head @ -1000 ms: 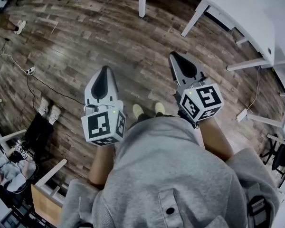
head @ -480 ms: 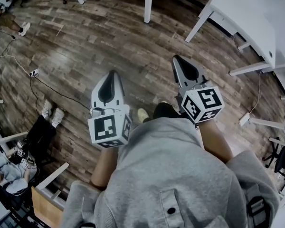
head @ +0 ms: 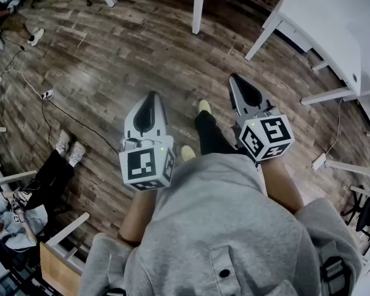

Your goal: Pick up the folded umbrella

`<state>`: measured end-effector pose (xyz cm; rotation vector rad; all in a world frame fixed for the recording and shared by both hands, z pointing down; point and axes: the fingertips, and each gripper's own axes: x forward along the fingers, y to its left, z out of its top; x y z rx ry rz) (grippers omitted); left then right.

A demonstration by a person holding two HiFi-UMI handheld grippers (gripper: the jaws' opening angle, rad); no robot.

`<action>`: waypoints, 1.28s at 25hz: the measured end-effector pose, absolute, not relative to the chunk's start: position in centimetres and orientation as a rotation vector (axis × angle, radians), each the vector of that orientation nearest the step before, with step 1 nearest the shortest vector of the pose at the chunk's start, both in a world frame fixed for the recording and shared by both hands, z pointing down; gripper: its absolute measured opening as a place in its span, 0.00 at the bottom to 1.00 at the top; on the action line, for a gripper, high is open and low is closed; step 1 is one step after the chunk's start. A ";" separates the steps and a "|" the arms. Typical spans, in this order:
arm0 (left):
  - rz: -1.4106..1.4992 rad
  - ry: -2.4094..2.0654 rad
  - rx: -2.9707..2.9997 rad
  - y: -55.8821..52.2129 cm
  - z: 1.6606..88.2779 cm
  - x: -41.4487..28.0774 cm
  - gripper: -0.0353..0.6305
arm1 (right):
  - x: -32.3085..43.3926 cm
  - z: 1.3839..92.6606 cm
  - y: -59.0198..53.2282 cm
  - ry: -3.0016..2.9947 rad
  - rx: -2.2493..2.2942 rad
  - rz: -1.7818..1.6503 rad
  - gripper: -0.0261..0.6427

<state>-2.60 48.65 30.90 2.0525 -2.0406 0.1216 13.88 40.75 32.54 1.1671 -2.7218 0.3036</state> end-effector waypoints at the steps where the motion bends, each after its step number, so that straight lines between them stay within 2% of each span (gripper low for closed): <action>1: 0.125 -2.041 2.052 48.2 31.0 -2.7 0.07 | 13.8 32.6 40.2 -2.722 1.167 0.302 0.08; 15: 0.185 -2.034 2.038 38.9 32.6 -4.6 0.07 | 11.3 34.5 31.0 -2.718 1.131 0.310 0.08; 32: 0.249 -2.052 1.988 24.3 33.0 -5.0 0.07 | 11.9 35.4 16.3 -2.706 1.091 0.378 0.08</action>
